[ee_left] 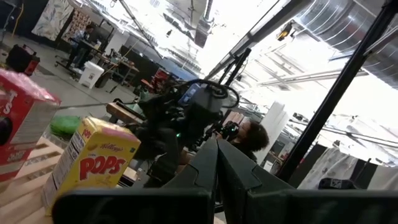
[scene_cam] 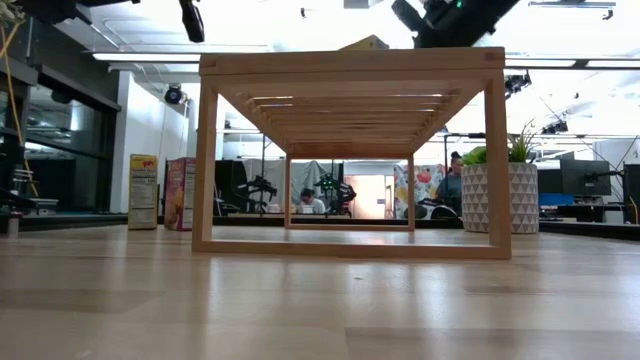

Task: Stack cereal on shelf
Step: Put the bottom yellow cereal box on the shelf

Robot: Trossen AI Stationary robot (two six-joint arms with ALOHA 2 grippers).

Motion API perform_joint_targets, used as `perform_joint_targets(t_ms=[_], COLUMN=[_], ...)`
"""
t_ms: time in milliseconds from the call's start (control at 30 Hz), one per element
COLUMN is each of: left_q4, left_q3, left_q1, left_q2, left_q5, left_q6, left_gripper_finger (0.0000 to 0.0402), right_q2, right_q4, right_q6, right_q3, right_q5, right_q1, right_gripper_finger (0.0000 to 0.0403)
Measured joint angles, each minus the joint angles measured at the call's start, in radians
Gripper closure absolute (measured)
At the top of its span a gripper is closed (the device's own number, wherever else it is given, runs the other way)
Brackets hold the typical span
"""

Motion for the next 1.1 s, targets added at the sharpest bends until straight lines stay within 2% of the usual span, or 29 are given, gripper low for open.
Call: perform_joint_targets(t_ms=[233, 633, 1100], left_q4=[-0.020, -0.046, -0.050], left_q3=[0.000, 0.000, 0.000], left_q1=[0.000, 0.000, 0.000], left_q2=[0.000, 0.000, 0.000], left_q5=[0.000, -0.021, -0.022], left_q6=[-0.009, -0.005, -0.002], left_gripper_finger=[0.0398, 0.0398, 0.0398], right_q2=[0.056, 0.145, 0.147], right_q4=[0.083, 0.291, 0.378], right_q6=[0.081, 0.085, 0.110], right_q3=[-0.047, -0.047, -0.047], right_q5=[-0.024, -0.096, -0.114], right_q1=[0.000, 0.028, 0.033], right_gripper_finger=[0.0400, 0.0402, 0.0403])
